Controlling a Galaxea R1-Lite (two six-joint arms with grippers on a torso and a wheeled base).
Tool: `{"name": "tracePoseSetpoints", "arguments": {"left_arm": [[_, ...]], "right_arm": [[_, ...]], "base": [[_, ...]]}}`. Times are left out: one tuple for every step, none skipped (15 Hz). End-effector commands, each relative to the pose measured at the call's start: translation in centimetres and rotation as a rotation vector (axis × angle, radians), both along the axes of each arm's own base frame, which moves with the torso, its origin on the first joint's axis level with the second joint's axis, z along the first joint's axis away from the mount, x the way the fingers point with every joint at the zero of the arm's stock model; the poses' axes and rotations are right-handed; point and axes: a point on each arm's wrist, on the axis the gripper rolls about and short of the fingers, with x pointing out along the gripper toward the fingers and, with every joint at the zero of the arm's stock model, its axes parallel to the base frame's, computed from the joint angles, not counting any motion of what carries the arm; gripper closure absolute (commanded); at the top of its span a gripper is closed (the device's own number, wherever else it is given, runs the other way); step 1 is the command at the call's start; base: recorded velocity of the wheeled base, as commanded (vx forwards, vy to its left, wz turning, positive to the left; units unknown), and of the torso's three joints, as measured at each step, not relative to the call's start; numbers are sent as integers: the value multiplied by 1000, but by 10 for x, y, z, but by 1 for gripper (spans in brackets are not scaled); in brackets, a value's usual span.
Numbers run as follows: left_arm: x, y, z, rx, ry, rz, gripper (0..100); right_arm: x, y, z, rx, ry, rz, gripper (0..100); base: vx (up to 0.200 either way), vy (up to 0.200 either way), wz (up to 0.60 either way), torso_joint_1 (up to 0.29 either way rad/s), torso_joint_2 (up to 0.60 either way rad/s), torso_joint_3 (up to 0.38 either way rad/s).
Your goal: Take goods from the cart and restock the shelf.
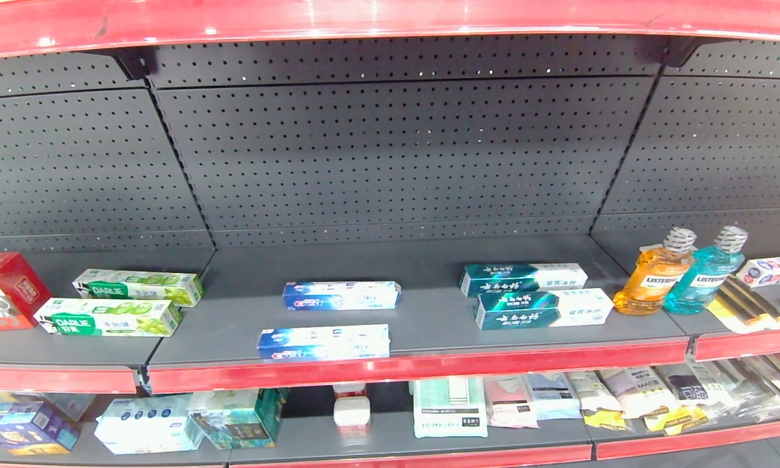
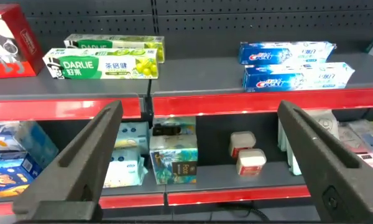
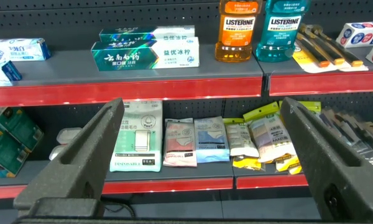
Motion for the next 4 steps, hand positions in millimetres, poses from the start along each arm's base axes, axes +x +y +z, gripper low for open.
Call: {"name": "tracePoseSetpoints", "arguments": {"left_arm": [[0,0,0,0,1,0,0],[0,0,0,0,1,0,0],[0,0,0,0,1,0,0],[0,0,0,0,1,0,0]], "right_arm": [[0,0,0,0,0,1,0],[0,0,0,-2,0,1,0],[0,0,0,-3,1,1,0],[0,0,0,-2,1,-1,0]], "base": [[0,0,0,0,0,0],[0,0,0,0,0,0],[0,0,0,0,0,0],[0,0,0,0,0,0]]}}
